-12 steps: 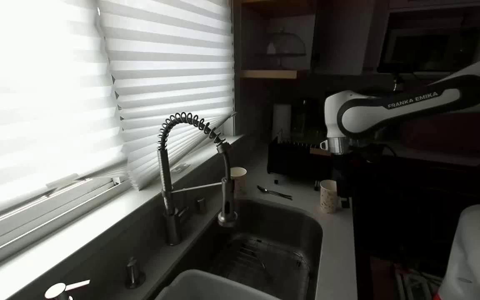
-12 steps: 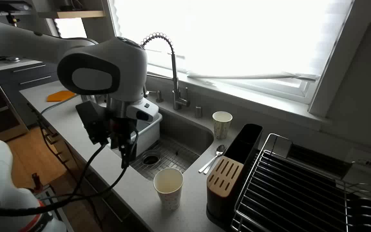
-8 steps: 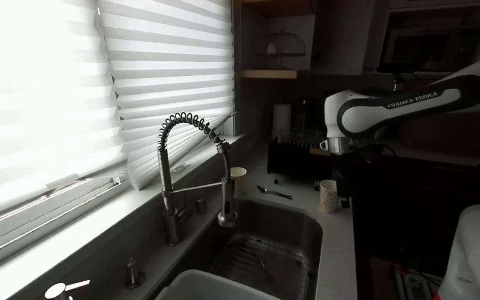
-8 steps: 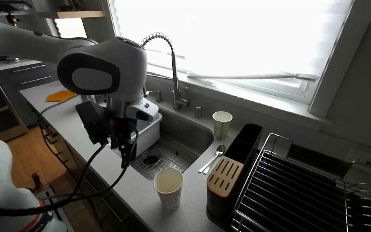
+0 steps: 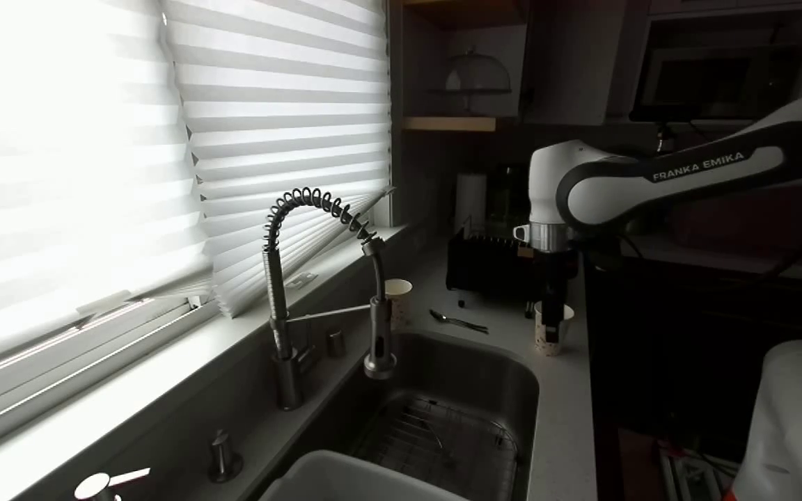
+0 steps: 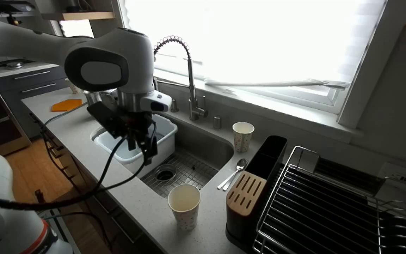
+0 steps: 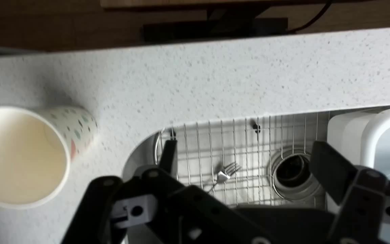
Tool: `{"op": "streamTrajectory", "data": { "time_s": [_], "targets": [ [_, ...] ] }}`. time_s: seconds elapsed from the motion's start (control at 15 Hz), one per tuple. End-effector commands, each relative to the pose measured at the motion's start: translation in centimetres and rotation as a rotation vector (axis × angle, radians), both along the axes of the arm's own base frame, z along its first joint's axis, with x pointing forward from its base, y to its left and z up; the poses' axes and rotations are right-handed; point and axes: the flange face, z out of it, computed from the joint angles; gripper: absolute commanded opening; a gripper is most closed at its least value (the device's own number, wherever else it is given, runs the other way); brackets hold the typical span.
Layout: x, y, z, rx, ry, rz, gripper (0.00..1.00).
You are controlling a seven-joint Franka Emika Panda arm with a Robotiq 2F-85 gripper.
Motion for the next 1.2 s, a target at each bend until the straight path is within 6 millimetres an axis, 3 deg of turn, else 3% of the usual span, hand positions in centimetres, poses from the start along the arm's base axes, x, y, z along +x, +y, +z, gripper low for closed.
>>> {"op": "streamTrajectory", "data": {
  "time_s": [0.0,0.27,0.47,0.8,1.13],
  "targets": [
    [2.7,6.0,2.9,-0.076,-0.123,0.153,1.0],
    [5.3,12.6,5.6,-0.158,-0.323,0.306,1.0],
    [6.8,16.2,7.1,-0.176,-0.524,0.336,1.0],
    [7.8,19.6,8.7,-0.119,-0.809,0.275,1.0],
    [8.5,21.2,7.5,-0.054,-0.89,0.253,1.0]
  ]
}}
